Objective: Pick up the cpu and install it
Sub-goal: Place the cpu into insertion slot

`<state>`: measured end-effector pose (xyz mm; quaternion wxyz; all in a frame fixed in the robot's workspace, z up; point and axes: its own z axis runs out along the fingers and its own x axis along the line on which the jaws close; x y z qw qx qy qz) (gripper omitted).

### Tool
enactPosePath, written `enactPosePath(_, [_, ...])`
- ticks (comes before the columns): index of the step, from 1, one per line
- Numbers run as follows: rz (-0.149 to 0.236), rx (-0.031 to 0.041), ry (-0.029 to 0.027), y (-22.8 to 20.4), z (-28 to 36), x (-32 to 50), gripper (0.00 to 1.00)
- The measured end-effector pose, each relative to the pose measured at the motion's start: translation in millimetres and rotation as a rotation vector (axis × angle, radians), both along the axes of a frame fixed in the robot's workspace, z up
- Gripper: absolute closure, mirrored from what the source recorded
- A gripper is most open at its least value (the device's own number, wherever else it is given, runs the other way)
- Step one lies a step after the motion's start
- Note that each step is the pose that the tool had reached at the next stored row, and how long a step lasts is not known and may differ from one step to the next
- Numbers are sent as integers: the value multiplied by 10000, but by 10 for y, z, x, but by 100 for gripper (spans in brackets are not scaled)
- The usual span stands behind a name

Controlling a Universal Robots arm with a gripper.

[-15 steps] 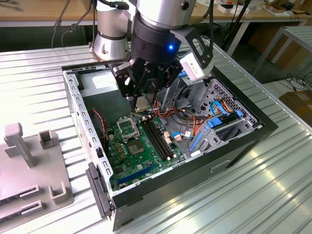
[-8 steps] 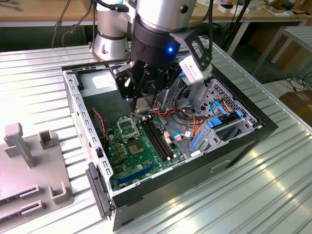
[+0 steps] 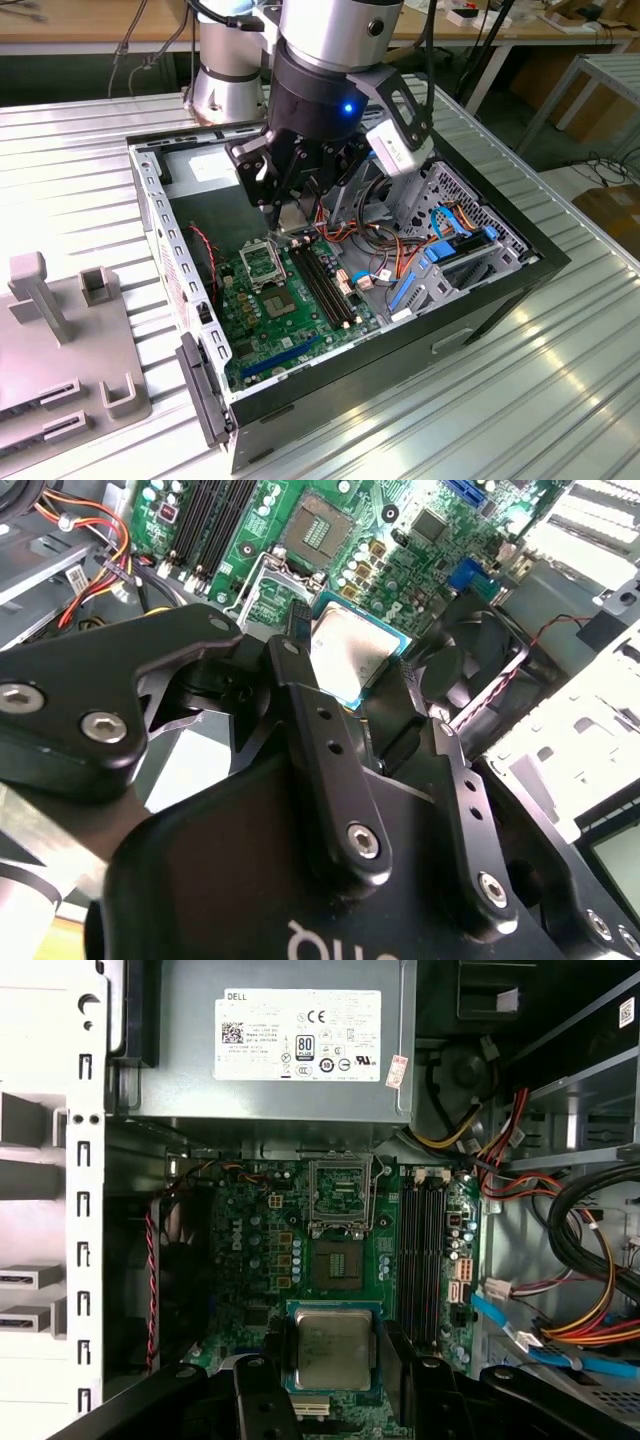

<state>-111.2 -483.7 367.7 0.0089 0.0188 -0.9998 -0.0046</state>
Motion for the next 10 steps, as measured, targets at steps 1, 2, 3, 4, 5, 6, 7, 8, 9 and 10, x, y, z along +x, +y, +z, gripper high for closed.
enactPosePath(1, [0, 0, 0, 0, -5, 1, 53])
enactPosePath(2, [0, 0, 0, 0, -11, 1, 53])
enactPosePath(3, [0, 0, 0, 0, -17, 2, 53])
enactPosePath(4, [0, 0, 0, 0, -24, 2, 53])
enactPosePath(5, [0, 0, 0, 0, -30, 2, 53])
enactPosePath(6, [0, 0, 0, 0, -36, 2, 53])
enactPosePath(7, [0, 0, 0, 0, -43, 2, 53])
enactPosePath(8, [0, 0, 0, 0, -54, 2, 53])
enactPosePath(9, [0, 0, 0, 0, -61, 2, 53])
enactPosePath(10, [0, -1, 1, 0, -69, 2, 53])
